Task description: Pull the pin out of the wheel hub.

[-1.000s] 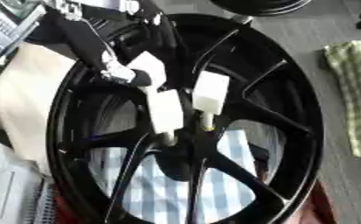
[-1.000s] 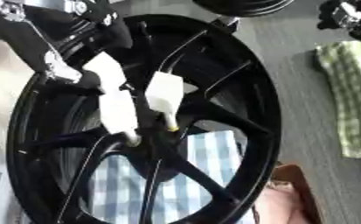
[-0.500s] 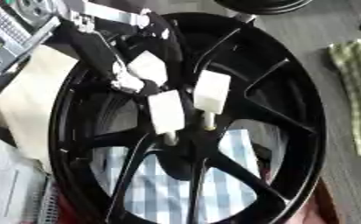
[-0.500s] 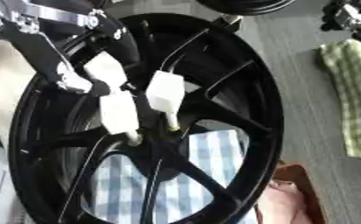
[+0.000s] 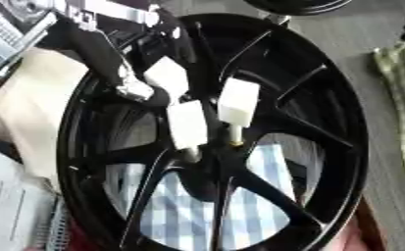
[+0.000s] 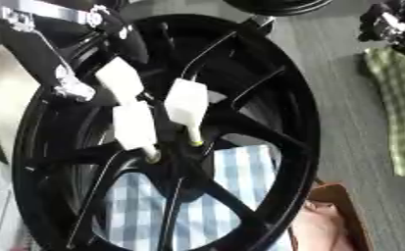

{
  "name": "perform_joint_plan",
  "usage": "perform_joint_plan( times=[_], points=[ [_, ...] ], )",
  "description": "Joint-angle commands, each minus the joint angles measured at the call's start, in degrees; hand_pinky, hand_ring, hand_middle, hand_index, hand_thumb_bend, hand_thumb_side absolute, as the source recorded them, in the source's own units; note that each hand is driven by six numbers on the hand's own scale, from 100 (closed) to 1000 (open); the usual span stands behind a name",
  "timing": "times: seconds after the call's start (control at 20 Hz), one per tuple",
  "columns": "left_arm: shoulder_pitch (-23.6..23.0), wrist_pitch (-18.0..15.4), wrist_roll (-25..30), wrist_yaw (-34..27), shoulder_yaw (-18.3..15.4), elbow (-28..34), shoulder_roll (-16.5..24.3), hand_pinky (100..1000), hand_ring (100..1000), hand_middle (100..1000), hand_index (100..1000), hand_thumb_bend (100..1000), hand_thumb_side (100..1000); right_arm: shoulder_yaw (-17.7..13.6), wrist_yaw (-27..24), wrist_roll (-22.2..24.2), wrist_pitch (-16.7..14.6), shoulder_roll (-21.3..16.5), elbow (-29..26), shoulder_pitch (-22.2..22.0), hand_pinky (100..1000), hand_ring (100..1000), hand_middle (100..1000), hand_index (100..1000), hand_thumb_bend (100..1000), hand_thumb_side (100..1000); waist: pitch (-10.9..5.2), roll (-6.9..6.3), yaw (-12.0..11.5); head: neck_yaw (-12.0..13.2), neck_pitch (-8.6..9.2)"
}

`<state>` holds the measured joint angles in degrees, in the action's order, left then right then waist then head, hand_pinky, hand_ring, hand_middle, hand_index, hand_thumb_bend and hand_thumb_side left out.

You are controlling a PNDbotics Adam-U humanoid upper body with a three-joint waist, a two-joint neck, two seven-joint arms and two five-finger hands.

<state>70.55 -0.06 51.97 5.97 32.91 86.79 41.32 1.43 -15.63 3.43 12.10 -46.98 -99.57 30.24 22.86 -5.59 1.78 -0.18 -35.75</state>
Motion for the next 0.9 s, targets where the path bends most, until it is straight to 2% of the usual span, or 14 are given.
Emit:
perform_joint_plan(
  times=[0.05,0.3,0.35,0.65,0.85,0.9],
  points=[
    [0.7,-0.6,0.0,1.3,-1.2,-0.4,1.7,869,847,816,852,381,398,-0.5,0.6,-0.3,-0.1,-1.8,-0.4,0.6,831,659,590,647,100,521,-1.47,0.29,0.0,-0.1,-0.02],
    [0.2,-1.2,0.0,1.8,-1.1,-1.2,1.5,867,844,812,851,376,382,-0.4,0.6,-0.1,-0.1,-1.7,-0.4,0.8,831,659,590,647,100,523,-1.34,0.31,0.1,0.0,0.05],
    [0.2,-1.3,0.0,1.8,-1.1,-1.3,1.5,863,840,805,845,367,349,-0.4,0.6,-0.1,-0.1,-1.7,-0.4,0.8,832,660,591,647,100,524,-1.33,0.32,0.1,0.1,0.06],
    [-0.3,-1.5,0.0,2.6,-0.9,-2.1,1.4,859,836,800,839,348,288,-0.6,0.4,-0.4,-0.2,-1.3,-0.5,0.7,833,660,591,648,100,526,-1.18,0.38,0.2,0.2,0.32],
    [-0.3,-1.6,0.0,2.7,-1.1,-2.2,1.3,854,829,785,835,336,266,-0.5,0.4,-0.4,-0.2,-1.2,-0.5,0.7,833,660,591,648,100,528,-1.15,0.41,0.1,0.3,0.39],
    [-0.3,-1.7,0.0,2.7,-1.3,-2.2,1.2,847,818,753,828,311,254,-0.5,0.4,-0.4,-0.2,-1.2,-0.5,0.7,833,660,591,648,100,528,-1.15,0.45,0.1,0.3,0.42]
  ],
)
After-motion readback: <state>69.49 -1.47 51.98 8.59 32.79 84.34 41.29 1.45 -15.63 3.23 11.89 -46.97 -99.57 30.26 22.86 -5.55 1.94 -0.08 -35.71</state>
